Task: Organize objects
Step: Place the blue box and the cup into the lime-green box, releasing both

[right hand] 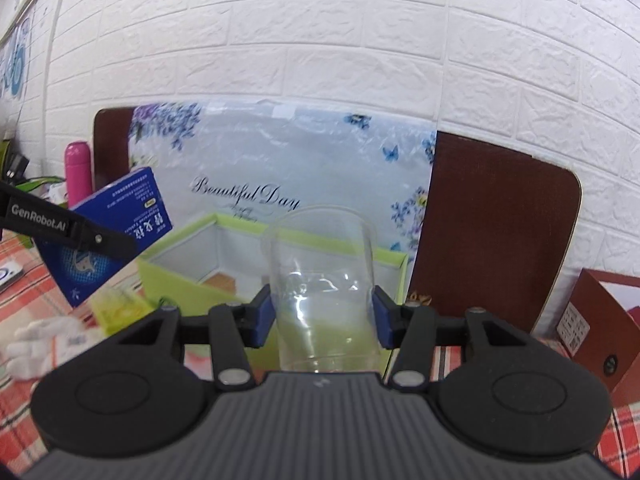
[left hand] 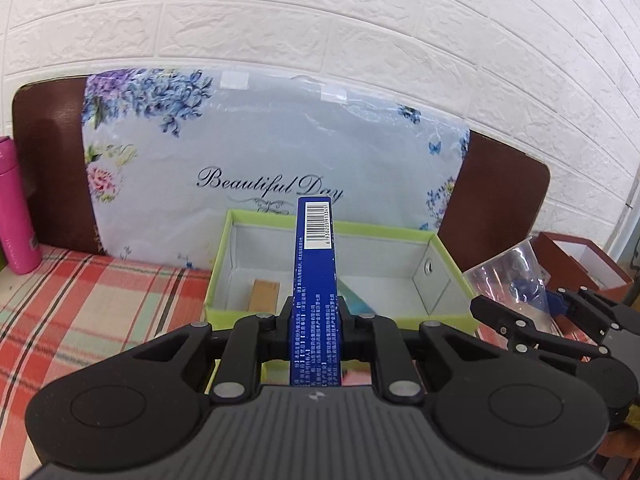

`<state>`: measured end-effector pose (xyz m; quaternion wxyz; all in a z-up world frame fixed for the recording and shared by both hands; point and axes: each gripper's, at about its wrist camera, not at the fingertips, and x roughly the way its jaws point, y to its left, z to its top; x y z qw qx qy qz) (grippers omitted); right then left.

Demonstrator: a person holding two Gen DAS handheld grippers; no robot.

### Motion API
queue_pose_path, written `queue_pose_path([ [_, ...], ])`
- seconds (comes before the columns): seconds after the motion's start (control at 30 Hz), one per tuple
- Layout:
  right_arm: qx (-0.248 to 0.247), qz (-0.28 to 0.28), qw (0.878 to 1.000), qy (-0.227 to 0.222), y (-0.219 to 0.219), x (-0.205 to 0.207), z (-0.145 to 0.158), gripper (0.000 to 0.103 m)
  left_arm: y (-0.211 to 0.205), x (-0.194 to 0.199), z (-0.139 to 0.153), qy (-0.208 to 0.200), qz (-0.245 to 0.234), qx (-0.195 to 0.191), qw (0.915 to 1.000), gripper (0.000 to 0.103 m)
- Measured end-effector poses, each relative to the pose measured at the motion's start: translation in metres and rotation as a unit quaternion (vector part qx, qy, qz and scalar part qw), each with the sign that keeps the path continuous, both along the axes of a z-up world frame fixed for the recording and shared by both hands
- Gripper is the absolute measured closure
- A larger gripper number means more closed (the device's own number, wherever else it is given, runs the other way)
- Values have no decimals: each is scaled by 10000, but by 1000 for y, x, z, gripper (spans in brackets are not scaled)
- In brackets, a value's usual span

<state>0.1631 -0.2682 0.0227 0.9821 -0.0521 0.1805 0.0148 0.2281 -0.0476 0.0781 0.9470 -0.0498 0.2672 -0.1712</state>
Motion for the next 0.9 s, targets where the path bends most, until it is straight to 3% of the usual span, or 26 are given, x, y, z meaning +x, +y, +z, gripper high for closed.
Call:
queue_pose_path([
  [0.3,113,-175,9995,-220,-6,67,-7,54,-13,68,-1,95,336,-223,9991,86],
  [0.57,178,-401,9990,94,-14,105,-39,50,-14,101,-29,99,460,-174,9987,84],
  [0.63,223,-418,9985,292,-16,113,-50,47,-11,103,-37,91,467,-207,9987,58],
  [0.67,241,-405,9981,406,-17,116,-55,38,-10,103,-40,157,509,-184,9984,28],
  [0.7,258,-427,9975,507,-17,118,-60,28,-9,101,-42,151,598,-145,9980,21],
  [0.77,212,-371,9982,425,-16,115,-65,16,-7,98,-45,14,630,-86,9980,21],
  [0.9,231,-338,9985,360,-14,111,-62,7,-3,96,-44,103,592,-106,9981,21],
])
